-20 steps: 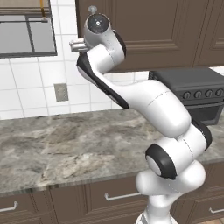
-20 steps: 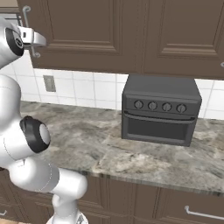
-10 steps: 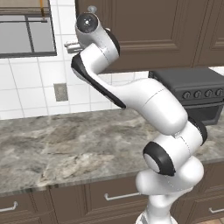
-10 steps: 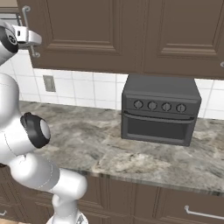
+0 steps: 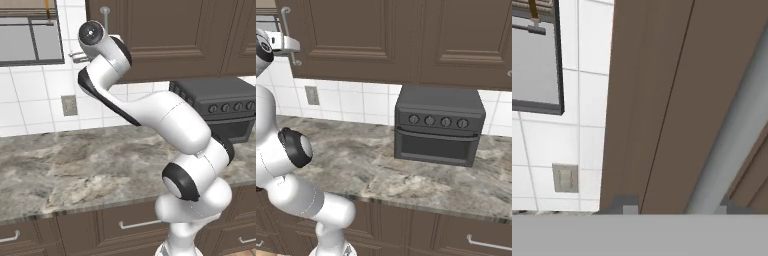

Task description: Open the cabinet and move the ladle to the pot. Then close the cabinet.

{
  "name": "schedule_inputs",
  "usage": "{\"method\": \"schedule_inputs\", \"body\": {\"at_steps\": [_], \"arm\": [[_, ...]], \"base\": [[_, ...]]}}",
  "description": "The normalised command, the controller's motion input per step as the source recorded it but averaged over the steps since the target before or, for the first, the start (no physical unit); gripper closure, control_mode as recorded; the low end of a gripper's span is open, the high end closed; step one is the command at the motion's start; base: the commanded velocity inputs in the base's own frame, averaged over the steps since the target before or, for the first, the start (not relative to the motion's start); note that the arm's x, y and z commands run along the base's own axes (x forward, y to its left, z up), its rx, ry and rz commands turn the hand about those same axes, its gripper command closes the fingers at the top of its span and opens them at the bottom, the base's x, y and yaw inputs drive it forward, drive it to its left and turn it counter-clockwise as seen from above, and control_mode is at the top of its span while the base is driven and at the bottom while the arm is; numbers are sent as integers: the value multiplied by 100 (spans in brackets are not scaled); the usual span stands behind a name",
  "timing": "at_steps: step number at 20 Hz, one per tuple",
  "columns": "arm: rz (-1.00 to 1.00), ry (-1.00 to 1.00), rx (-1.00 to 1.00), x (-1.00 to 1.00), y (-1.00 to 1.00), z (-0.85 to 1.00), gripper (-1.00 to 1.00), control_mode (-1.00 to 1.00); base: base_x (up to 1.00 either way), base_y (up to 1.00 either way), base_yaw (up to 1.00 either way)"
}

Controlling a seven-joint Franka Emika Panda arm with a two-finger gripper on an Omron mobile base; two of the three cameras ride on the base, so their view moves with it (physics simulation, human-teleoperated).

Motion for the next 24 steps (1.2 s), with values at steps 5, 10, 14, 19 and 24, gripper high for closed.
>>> {"method": "schedule_inputs", "body": {"at_steps": [5,10,14,19,24], "arm": [[0,0,0,9,5,-16,100,-100],[4,0,1,0,13,-2,100,-100],[4,0,1,-2,26,0,100,-100],[0,-4,0,-27,49,0,100,-100],[1,-4,0,-39,60,0,100,-100]], "base": [[0,0,0],[0,0,0],[0,0,0],[0,0,0],[0,0,0]]}}
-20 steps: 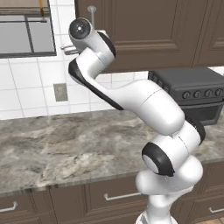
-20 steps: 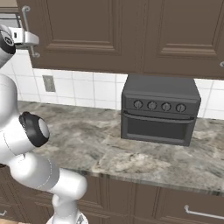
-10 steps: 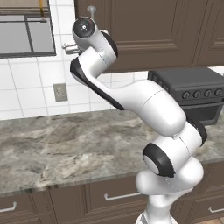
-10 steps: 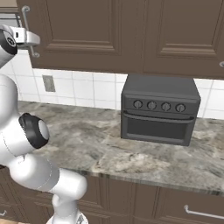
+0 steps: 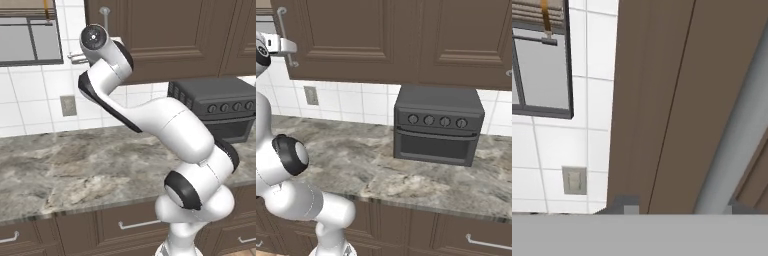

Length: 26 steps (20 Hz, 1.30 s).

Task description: Open the cabinet and move the ladle to the pot. Then close the cabinet.

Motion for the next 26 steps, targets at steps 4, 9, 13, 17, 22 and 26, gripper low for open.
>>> {"method": "schedule_inputs", "body": {"at_steps": [4,9,13,17,22,26], "arm": [[4,-1,0,-47,58,0,100,-100],[7,0,1,-81,32,1,100,-100],[5,-1,4,-100,32,9,100,-100],[5,-6,7,-100,32,15,100,-100],[5,-14,8,-100,23,15,100,-100],[5,-19,8,-100,16,19,100,-100]], "base": [[0,0,0],[0,0,0],[0,0,0],[0,0,0],[0,0,0],[0,0,0]]}}
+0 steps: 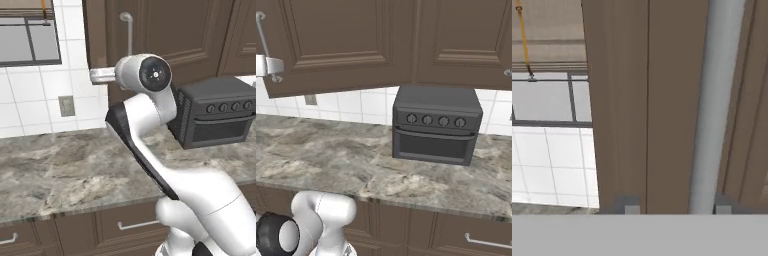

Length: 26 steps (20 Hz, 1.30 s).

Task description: Open the cabinet and move the ladle to the pot. Then close the cabinet.

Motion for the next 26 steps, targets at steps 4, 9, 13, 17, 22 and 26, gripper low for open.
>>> {"method": "schedule_inputs", "body": {"at_steps": [4,9,13,17,22,26], "arm": [[4,-23,8,-100,6,30,100,-100],[2,-24,11,-100,0,39,100,-100],[0,-9,11,-92,0,48,100,-100],[0,0,10,-69,-5,61,100,-100],[0,4,12,-51,-6,56,-100,-100],[0,2,15,-50,-28,38,-100,-100]], "base": [[0,0,0],[0,0,0],[0,0,0],[0,0,0],[0,0,0],[0,0,0]]}}
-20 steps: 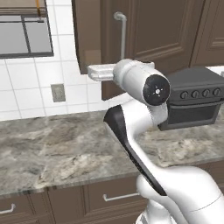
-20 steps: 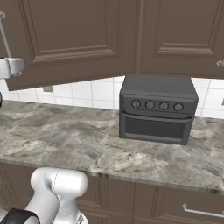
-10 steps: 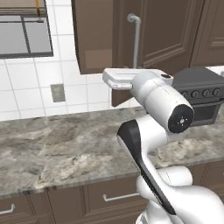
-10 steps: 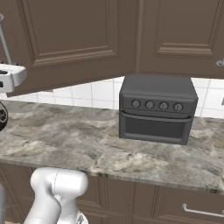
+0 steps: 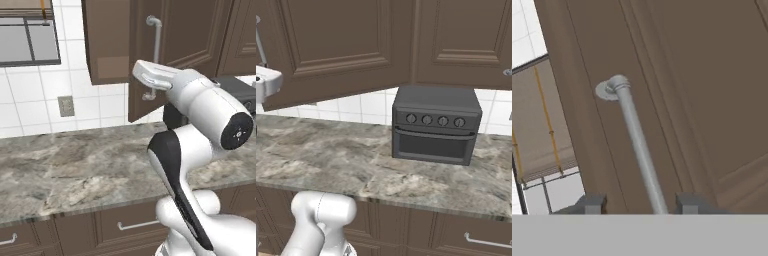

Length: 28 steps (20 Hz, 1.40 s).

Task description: Open the cabinet and move the ladle to the pot. Then close the cabinet.

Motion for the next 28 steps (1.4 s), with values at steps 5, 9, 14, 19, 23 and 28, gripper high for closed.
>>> {"method": "schedule_inputs", "body": {"at_steps": [5,9,14,19,23,28], "arm": [[-8,0,14,-96,-11,18,-100,-100],[-25,12,-3,-90,19,-13,-100,-100],[-15,19,-12,-29,73,-33,-100,-100],[-5,5,-10,2,74,-29,-100,-100],[-8,0,-5,25,75,-34,-100,-100],[-12,-2,0,44,38,-42,-100,-100]], "base": [[0,0,0],[0,0,0],[0,0,0],[0,0,0],[0,0,0],[0,0,0]]}}
